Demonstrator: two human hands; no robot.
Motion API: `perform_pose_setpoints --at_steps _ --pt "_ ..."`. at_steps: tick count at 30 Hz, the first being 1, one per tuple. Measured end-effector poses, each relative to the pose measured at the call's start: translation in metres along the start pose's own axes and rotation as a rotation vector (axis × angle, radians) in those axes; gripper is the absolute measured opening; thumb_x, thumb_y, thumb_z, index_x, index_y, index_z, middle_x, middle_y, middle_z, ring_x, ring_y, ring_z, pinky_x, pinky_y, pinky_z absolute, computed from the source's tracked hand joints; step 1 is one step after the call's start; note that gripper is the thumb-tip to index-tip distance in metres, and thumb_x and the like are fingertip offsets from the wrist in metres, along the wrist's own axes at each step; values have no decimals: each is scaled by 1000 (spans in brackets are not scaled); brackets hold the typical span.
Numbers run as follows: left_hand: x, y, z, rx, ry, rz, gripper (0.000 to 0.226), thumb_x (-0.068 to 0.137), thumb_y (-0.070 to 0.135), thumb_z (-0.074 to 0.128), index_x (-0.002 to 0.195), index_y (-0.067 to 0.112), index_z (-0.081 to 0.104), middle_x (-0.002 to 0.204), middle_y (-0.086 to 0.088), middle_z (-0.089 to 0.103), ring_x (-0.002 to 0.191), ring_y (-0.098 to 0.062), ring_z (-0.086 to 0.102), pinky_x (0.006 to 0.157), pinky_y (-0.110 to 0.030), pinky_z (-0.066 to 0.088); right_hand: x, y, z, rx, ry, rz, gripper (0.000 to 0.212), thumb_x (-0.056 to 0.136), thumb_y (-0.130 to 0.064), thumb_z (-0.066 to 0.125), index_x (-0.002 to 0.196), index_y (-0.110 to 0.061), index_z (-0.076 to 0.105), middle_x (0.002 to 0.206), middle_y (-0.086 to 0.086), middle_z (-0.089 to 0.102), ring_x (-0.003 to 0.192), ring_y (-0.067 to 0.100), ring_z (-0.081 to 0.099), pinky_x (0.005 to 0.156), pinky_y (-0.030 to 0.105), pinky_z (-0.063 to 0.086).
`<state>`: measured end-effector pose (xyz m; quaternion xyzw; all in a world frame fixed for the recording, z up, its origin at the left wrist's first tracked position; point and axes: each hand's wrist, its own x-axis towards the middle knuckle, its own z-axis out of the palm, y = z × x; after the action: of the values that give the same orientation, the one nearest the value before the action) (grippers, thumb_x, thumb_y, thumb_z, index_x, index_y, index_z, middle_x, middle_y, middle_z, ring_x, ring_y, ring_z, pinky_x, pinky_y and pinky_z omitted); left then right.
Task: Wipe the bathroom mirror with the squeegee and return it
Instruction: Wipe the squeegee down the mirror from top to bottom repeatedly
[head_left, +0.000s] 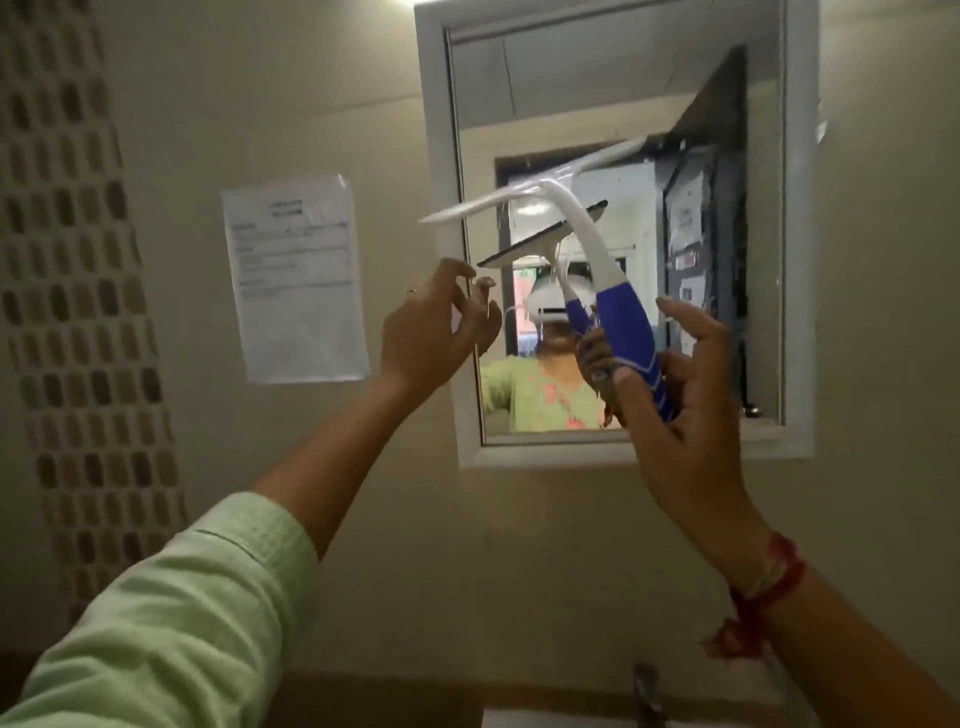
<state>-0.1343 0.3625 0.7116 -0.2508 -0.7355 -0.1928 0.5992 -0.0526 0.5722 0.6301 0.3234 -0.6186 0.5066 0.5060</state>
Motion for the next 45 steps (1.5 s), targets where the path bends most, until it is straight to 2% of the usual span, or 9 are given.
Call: perform_pose_setpoints --at_steps 3,6,10,14,17,23,30,38,45 --pt "37 -15 5 35 70 18 33 86 25 54 117 13 47 94 -2 56 85 -18 51 66 -33 46 36 7 14 -39 25 -72 45 95 -22 45 137 -17 28 93 -12 60 62 4 60 52 11 48" --pt "60 -26 16 259 135 68 40 79 21 55 118 10 51 110 -11 55 97 -26 50 81 -41 40 70 16 25 -103 42 -109 43 98 -11 42 139 -11 27 100 -31 55 71 -10 58 56 4 46" --pt "73 -36 32 327 136 104 31 79 19 53 110 15 54 122 -9 53 113 -28 47 97 -48 29 99 25 36 -169 65 -109 47 100 -14 36 145 -10 22 99 -8 52 64 -11 54 53 1 41" --pt "81 -52 49 291 108 55 57 86 26 39 142 19 29 153 -12 18 142 -28 10 110 -57 0 117 31 47 -181 119 -114 48 101 -11 34 146 -9 19 86 -12 47 59 -17 52 50 -2 38" --pt "86 -55 58 235 74 10 62 90 31 29 147 18 9 156 -11 2 143 -27 -4 109 -58 -9 127 31 56 -191 149 -123 49 101 -11 34 147 -11 17 89 -13 44 58 -17 52 49 -2 38" --pt "85 -67 71 79 76 -7 60 92 37 17 147 24 -2 156 -5 -9 142 -18 -13 111 -52 -11 141 27 81 -279 210 -184 49 101 -16 35 147 -18 19 94 -5 52 61 -7 53 54 2 41" --pt "83 -64 73 18 119 -56 58 91 35 20 147 30 6 157 -5 -3 143 -17 -9 112 -48 -11 154 35 106 -335 267 -141 48 100 -21 38 146 -23 26 89 -13 49 86 21 61 80 43 55" --pt "81 -68 77 -16 171 -62 58 90 33 24 147 30 11 156 -2 5 143 -16 -4 113 -49 -7 164 35 107 -492 273 -146 48 101 -21 37 147 -24 22 88 5 58 77 18 61 74 39 57" --pt "81 -68 78 -48 188 -72 59 89 27 29 146 32 15 156 -2 9 143 -15 -3 112 -48 -6 180 31 116 -481 326 -151 48 100 -22 39 146 -24 26 83 -5 54 73 13 61 73 35 59"
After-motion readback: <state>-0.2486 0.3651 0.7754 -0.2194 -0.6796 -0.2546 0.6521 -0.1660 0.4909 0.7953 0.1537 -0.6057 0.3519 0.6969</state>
